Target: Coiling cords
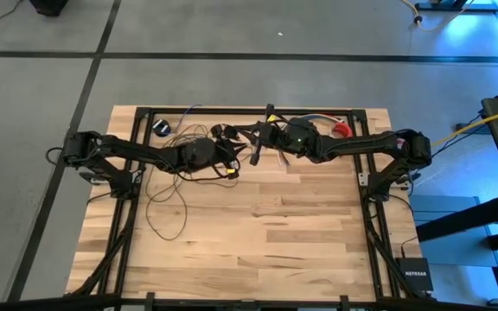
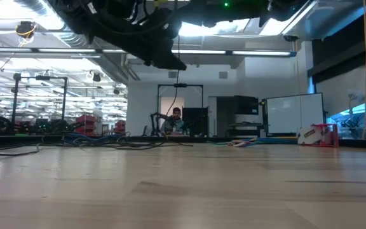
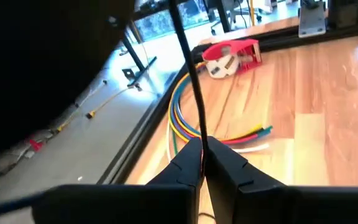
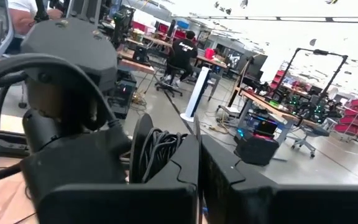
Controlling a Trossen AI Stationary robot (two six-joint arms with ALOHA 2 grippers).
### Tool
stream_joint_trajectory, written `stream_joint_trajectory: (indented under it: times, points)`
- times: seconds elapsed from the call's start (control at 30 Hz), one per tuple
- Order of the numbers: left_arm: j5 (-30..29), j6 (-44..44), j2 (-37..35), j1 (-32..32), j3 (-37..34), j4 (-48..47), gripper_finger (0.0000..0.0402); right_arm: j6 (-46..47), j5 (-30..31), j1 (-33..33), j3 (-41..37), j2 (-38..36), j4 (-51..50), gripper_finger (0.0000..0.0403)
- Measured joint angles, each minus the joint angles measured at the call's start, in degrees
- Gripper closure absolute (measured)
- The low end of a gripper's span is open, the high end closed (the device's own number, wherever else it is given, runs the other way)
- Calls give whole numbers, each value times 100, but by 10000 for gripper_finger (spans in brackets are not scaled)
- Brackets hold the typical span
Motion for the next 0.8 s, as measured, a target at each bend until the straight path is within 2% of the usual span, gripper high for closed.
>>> stream_joint_trajectory:
  times: [0.33,0.6,0.8]
  points:
    - [-1,-262,-9,48,0,-447,398,-238,54,-1,0,0,13,394]
    - [-706,-270,-72,72,-176,-624,400,-296,38,-1,-11,-99,-303,394]
    - [-905,-286,-582,94,-585,-632,399,-332,-1,-1,-13,-285,-721,394]
